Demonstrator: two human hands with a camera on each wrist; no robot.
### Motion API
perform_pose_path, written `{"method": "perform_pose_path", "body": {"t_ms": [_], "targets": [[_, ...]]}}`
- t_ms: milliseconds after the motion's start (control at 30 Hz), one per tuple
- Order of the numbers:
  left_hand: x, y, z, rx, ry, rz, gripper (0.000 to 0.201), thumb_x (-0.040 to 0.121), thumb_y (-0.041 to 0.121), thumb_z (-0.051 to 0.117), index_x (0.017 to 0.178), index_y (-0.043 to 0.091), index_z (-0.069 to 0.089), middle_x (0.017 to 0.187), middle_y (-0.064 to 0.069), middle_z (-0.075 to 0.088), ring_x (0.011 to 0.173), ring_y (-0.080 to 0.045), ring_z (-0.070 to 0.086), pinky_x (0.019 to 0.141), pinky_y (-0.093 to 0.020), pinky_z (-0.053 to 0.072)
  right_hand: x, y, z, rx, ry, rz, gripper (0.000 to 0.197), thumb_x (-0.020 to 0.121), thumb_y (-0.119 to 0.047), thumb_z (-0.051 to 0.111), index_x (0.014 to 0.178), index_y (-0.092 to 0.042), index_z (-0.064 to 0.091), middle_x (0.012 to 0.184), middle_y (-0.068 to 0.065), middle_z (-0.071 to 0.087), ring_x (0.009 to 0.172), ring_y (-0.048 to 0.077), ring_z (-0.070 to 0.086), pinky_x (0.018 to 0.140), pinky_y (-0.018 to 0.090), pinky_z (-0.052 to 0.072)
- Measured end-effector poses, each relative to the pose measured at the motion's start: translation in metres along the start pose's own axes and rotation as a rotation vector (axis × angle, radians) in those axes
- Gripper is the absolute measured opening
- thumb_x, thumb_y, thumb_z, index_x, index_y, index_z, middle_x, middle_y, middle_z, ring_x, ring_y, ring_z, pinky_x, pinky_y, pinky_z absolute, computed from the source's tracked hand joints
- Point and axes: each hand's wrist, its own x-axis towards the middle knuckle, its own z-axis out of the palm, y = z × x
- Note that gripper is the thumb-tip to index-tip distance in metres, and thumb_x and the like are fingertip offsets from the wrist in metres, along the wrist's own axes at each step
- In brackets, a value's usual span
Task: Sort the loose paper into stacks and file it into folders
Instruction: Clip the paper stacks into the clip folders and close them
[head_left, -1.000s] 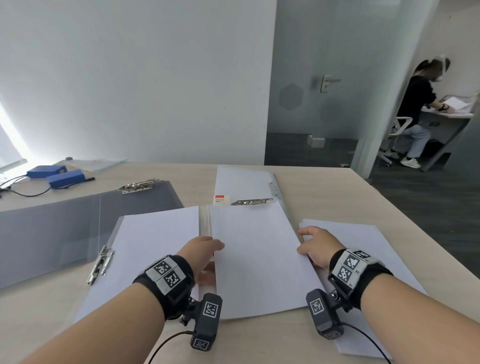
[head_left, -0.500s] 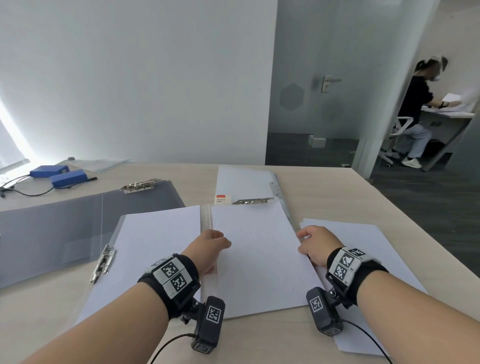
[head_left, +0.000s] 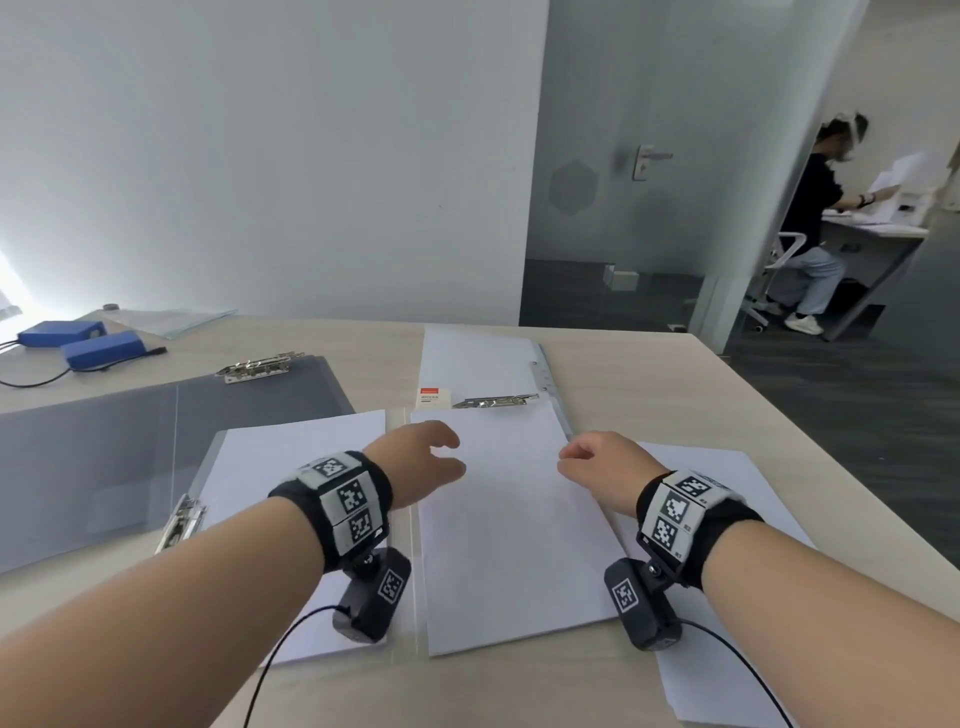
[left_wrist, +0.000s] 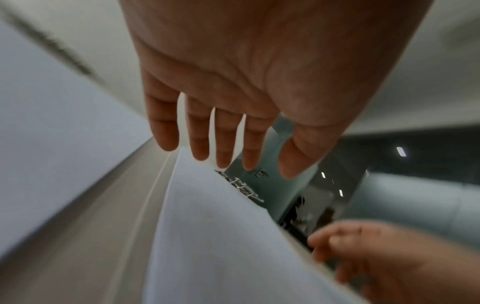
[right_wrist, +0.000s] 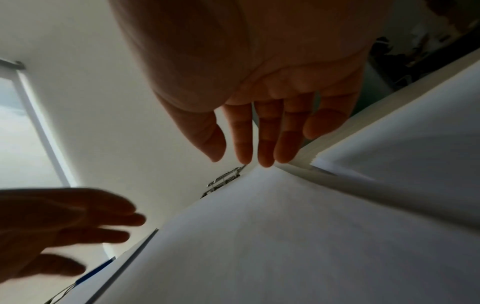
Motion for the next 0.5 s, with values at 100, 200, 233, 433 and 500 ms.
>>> {"method": "perform_pose_path", "body": {"t_ms": [100,200,233,433,500], "targets": [[0.017,0.005,0.001,0.342,-0.075,0.106,0.054,0.090,0.049,0.060,0.141,0.039,0.047,0.149,0.011,0.045,0.132,-0.016,0.047,0.104,-0.037,0.046,0.011,-0.011,0.006,-0.024,-0.058,-0.029,0.021,0.093,-0.033,0.059,0.110,-0.027,0.070,0.108,-0.011,0.069,0.100,0.011,0.065,0.093,0.031,0.051],[0.033,0.009,0.007,0.525,-0.169,0.164,0.069,0.084,0.056,0.063,0.147,0.044,0.038,0.158,0.012,0.032,0.144,-0.019,0.033,0.108,-0.044,0.043,0.025,-0.020,0.013,0.012,-0.100,0.031,0.017,0.089,-0.032,0.059,0.100,-0.026,0.070,0.099,-0.003,0.073,0.080,0.014,0.066,0.083,0.032,0.054],[0.037,0.009,0.009,0.553,-0.199,0.162,0.071,0.083,0.058,0.064,0.148,0.045,0.037,0.159,0.011,0.031,0.145,-0.020,0.031,0.109,-0.045,0.042,0.029,-0.022,0.015,0.010,-0.113,0.053,0.018,0.088,-0.030,0.057,0.098,-0.023,0.071,0.097,0.001,0.075,0.073,0.016,0.066,0.078,0.031,0.055],[0.049,-0.002,0.021,0.560,-0.273,0.141,0.070,0.078,0.061,0.068,0.142,0.047,0.042,0.154,0.012,0.033,0.140,-0.022,0.033,0.103,-0.045,0.045,0.058,-0.033,0.022,0.136,-0.135,0.175,0.020,0.093,-0.021,0.049,0.104,-0.013,0.064,0.093,0.007,0.073,0.065,0.021,0.063,0.062,0.027,0.046],[0.051,-0.004,0.022,0.557,-0.278,0.140,0.070,0.078,0.061,0.067,0.142,0.048,0.042,0.154,0.013,0.032,0.140,-0.022,0.032,0.102,-0.044,0.045,0.070,-0.038,0.025,0.402,-0.107,0.264,0.019,0.096,-0.021,0.051,0.111,-0.014,0.059,0.095,0.009,0.066,0.066,0.022,0.062,0.058,0.027,0.046]]}}
